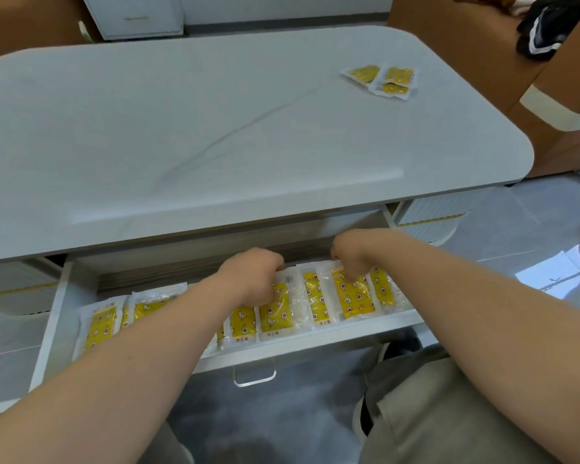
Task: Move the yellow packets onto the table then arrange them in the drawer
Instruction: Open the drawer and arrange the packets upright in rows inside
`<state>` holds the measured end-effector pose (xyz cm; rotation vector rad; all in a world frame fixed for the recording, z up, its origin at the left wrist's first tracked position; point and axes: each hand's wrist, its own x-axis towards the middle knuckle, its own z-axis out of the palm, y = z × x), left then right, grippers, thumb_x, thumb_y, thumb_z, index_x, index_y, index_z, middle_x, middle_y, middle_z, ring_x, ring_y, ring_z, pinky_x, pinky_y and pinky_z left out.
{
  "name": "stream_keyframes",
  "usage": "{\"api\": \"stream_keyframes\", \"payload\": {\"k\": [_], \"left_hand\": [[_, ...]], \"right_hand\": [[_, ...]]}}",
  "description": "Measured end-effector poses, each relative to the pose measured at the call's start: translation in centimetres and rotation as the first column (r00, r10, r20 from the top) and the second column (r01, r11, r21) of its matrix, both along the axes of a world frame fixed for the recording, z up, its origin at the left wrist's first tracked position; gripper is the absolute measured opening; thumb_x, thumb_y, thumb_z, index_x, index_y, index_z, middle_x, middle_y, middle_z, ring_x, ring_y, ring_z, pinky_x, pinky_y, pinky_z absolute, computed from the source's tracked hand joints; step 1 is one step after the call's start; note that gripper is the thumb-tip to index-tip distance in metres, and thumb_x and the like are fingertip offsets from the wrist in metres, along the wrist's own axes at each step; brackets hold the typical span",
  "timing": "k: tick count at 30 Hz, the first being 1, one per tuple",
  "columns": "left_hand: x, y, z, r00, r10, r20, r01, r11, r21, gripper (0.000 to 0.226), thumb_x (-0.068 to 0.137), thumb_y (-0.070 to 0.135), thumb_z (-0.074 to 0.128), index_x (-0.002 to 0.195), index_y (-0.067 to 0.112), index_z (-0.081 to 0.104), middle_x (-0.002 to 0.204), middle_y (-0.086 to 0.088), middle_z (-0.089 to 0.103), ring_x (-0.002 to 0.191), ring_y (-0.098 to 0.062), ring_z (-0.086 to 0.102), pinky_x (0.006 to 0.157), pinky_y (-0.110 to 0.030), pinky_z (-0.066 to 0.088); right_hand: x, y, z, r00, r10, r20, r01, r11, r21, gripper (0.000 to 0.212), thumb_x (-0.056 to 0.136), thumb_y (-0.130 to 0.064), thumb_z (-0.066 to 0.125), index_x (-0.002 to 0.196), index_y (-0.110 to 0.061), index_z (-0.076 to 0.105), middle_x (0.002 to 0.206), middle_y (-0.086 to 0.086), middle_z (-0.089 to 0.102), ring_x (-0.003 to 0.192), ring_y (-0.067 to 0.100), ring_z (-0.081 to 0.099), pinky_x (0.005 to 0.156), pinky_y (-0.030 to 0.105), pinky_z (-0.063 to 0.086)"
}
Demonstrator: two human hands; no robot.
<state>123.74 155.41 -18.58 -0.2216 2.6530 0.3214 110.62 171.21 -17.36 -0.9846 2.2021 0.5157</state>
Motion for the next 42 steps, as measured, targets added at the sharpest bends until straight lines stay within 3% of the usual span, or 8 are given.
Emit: {"api": "stream_keyframes", "payload": {"k": [8,12,15,18,21,26,31,42], "left_hand": [[-0.2,0.3,-0.3,0.981,-0.131,-0.140,0.098,0.971,-0.216,0.044,0.082,0.039,0.074,0.117,0.025,0.052,0.115,0.001,0.055,0.109,-0.023,0.054,0.088,-0.037,0.045],[-1.4,0.7,2.2,0.972,-0.029,-0.234,0.026,0.999,-0.018,0.031,0.085,0.040,0.072,0.107,0.027,0.055,0.103,0.007,0.057,0.088,-0.014,0.055,0.074,-0.032,0.051],[-2.7,0.9,5.1,0.937,0.103,-0.334,-0.048,0.985,0.169,0.016,0.090,0.042,0.069,0.095,0.029,0.061,0.087,0.012,0.062,0.079,-0.007,0.057,0.070,-0.029,0.051],[-5.0,0.7,6.9,0.858,0.243,-0.452,-0.130,0.955,0.267,0.009,0.094,0.039,0.064,0.093,0.031,0.062,0.081,0.013,0.063,0.078,-0.007,0.060,0.068,-0.031,0.051],[-9.2,0.4,6.8,0.787,0.307,-0.535,-0.189,0.946,0.264,0.007,0.096,0.032,0.058,0.100,0.027,0.061,0.088,0.010,0.064,0.088,-0.015,0.061,0.078,-0.036,0.052],[-18.8,0.5,5.5,0.781,0.188,-0.595,-0.136,0.982,0.131,0.031,0.100,0.023,0.050,0.130,0.019,0.054,0.129,-0.002,0.055,0.117,-0.023,0.054,0.098,-0.039,0.046],[-28.0,1.5,5.3,0.809,0.036,-0.587,-0.074,0.996,-0.040,0.049,0.100,0.020,0.046,0.149,0.015,0.039,0.155,-0.005,0.036,0.140,-0.029,0.037,0.112,-0.042,0.034],[-43.0,0.0,3.1,0.846,-0.067,-0.530,-0.004,0.991,-0.132,0.056,0.103,0.024,0.035,0.157,0.020,0.025,0.168,-0.003,0.015,0.153,-0.023,0.016,0.119,-0.046,0.024]], "right_hand": [[0.5,-0.1,0.2,0.987,-0.030,-0.161,0.030,1.000,-0.006,0.061,0.084,-0.027,0.079,0.138,-0.013,0.052,0.120,0.010,0.061,0.104,0.028,0.062,0.086,0.038,0.055],[-0.1,-0.9,4.1,0.988,-0.083,-0.129,0.077,0.996,-0.052,0.009,0.094,-0.005,0.059,0.100,-0.007,0.065,0.089,0.004,0.058,0.087,0.022,0.060,0.086,0.034,0.054],[-1.8,-0.5,7.7,0.977,-0.202,0.068,0.209,0.970,-0.125,0.021,0.095,-0.006,0.058,0.074,-0.008,0.062,0.077,0.004,0.066,0.069,0.016,0.064,0.072,0.030,0.055],[-5.1,0.6,9.2,0.905,-0.367,0.215,0.415,0.874,-0.253,0.017,0.094,-0.003,0.055,0.081,-0.003,0.066,0.083,0.007,0.072,0.073,0.018,0.070,0.064,0.027,0.054],[-9.2,1.4,7.7,0.854,-0.510,-0.101,0.360,0.721,-0.593,0.018,0.092,-0.008,0.051,0.103,-0.006,0.067,0.109,0.012,0.068,0.095,0.029,0.066,0.083,0.040,0.058],[-15.6,1.8,3.8,0.646,-0.737,-0.201,0.307,0.492,-0.815,0.044,0.096,-0.016,0.047,0.139,-0.011,0.042,0.141,0.015,0.039,0.127,0.035,0.039,0.101,0.045,0.039],[-23.2,0.9,2.9,0.611,-0.730,-0.307,0.191,0.512,-0.837,0.059,0.101,-0.039,0.047,0.151,-0.012,0.031,0.162,0.013,0.022,0.144,0.034,0.026,0.110,0.048,0.032],[-36.0,-0.9,1.6,0.700,-0.681,-0.213,0.365,0.599,-0.713,0.063,0.106,-0.050,0.022,0.163,-0.029,0.005,0.171,0.003,-0.002,0.157,0.032,0.001,0.121,0.061,0.005]]}}
